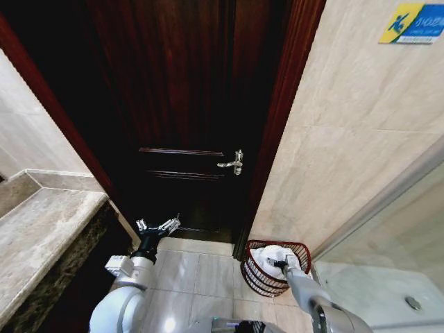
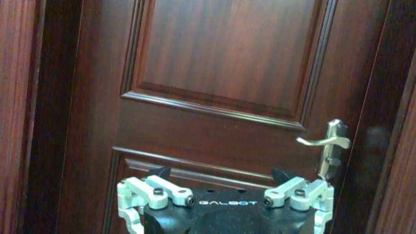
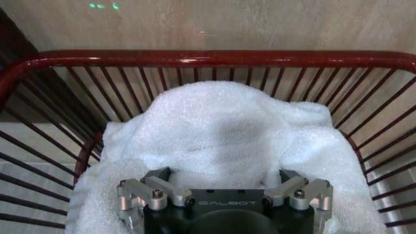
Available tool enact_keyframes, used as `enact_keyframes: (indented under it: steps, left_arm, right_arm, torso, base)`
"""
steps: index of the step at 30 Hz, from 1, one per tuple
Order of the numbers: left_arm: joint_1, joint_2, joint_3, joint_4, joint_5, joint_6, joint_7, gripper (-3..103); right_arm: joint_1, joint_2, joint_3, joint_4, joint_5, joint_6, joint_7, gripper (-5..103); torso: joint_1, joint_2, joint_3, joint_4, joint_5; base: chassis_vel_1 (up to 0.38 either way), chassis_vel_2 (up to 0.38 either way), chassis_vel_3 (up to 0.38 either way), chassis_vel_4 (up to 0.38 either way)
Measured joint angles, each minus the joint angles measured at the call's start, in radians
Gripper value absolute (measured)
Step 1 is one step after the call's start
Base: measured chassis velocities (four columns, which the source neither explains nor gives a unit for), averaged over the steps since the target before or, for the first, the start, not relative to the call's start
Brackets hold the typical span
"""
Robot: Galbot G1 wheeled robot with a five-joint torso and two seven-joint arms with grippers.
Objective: Discard the used towel into the hamper.
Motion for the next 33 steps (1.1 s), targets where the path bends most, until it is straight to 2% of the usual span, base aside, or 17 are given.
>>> enact_keyframes:
  steps: [4, 6, 9, 10, 12, 18, 21, 22, 24, 27, 28, 29, 33]
  left_arm:
    - [0.0, 0.0, 0.0, 0.0, 0.0, 0.0, 0.0, 100]
    - [0.0, 0.0, 0.0, 0.0, 0.0, 0.0, 0.0, 100]
    - [0.0, 0.0, 0.0, 0.0, 0.0, 0.0, 0.0, 100]
    - [0.0, 0.0, 0.0, 0.0, 0.0, 0.0, 0.0, 100]
    - [0.0, 0.0, 0.0, 0.0, 0.0, 0.0, 0.0, 100]
    - [0.0, 0.0, 0.0, 0.0, 0.0, 0.0, 0.0, 100]
    - [0.0, 0.0, 0.0, 0.0, 0.0, 0.0, 0.0, 100]
    - [0.0, 0.0, 0.0, 0.0, 0.0, 0.0, 0.0, 100]
    - [0.0, 0.0, 0.0, 0.0, 0.0, 0.0, 0.0, 100]
    - [0.0, 0.0, 0.0, 0.0, 0.0, 0.0, 0.0, 100]
    - [0.0, 0.0, 0.0, 0.0, 0.0, 0.0, 0.0, 100]
    - [0.0, 0.0, 0.0, 0.0, 0.0, 0.0, 0.0, 100]
    - [0.0, 0.0, 0.0, 0.0, 0.0, 0.0, 0.0, 100]
  right_arm:
    - [-0.019, 0.004, -0.011, 0.035, 0.038, 0.006, 0.022, 100]
    - [-0.059, 0.005, -0.029, 0.116, 0.099, 0.038, 0.014, 100]
    - [-0.09, 0.004, -0.031, 0.163, 0.109, 0.066, -0.012, 100]
    - [-0.14, -0.001, -0.027, 0.219, 0.109, 0.115, -0.041, 100]
    - [-0.172, -0.003, -0.026, 0.255, 0.118, 0.13, -0.045, 100]
    - [-0.418, -0.028, -0.049, 0.606, 0.271, 0.129, -0.053, 100]
    - [-0.57, -0.034, -0.057, 0.799, 0.34, 0.124, -0.05, 100]
    - [-0.57, -0.034, -0.057, 0.799, 0.34, 0.124, -0.05, 100]
    - [-0.691, -0.028, -0.054, 0.988, 0.371, 0.12, -0.032, 100]
    - [-0.744, -0.02, -0.052, 1.075, 0.385, 0.118, -0.021, 100]
    - [-0.786, -0.012, -0.05, 1.143, 0.392, 0.118, -0.012, 100]
    - [-0.911, 0.027, -0.039, 1.326, 0.382, 0.137, 0.019, 100]
    - [-1.019, 0.061, -0.041, 1.462, 0.368, 0.154, 0.035, 100]
  torso:
    - [0.0, 0.0, 0.0, 0.0, 0.0005]
    - [0.0, 0.0, 0.0, 0.0, 0.0004]
    - [0.0, 0.0, 0.0, -0.0001, 0.0004]
    - [0.0, 0.0, 0.0, 0.0, 0.0006]
    - [0.0, 0.0, 0.0, 0.0, 0.0004]
    - [0.0, 0.0, 0.0, -0.0002, -0.0003]
    - [0.0, 0.0, 0.0, -0.0006, 0.0008]
    - [0.0, 0.0, 0.0, -0.0006, 0.0008]
    - [0.0, 0.0, 0.0, -0.0002, -0.0002]
    - [0.0, 0.0, 0.0, -0.0004, -0.0002]
    - [0.0, 0.0, 0.0, -0.0002, 0.0002]
    - [0.0, 0.0, 0.0, -0.0002, -0.0001]
    - [0.0, 0.0, 0.0, -0.0004, -0.0001]
  base:
    - [0.0, 0.0, 0.0, 0.0]
    - [0.0, 0.0, 0.0, 0.0]
    - [0.0, 0.0, 0.0, 0.0]
    - [0.0, 0.0, 0.0, 0.0]
    - [0.0, 0.0, 0.0, 0.0]
    - [0.0, 0.0, 0.0, 0.0]
    - [0.0, 0.0, 0.0, 0.0]
    - [0.0, 0.0, 0.0, 0.0]
    - [0.0, 0.0, 0.0, 0.0]
    - [0.0, 0.0, 0.0, 0.0]
    - [0.0, 0.0, 0.0, 0.0]
    - [0.0, 0.0, 0.0, 0.0]
    - [0.0, 0.0, 0.0, 0.0]
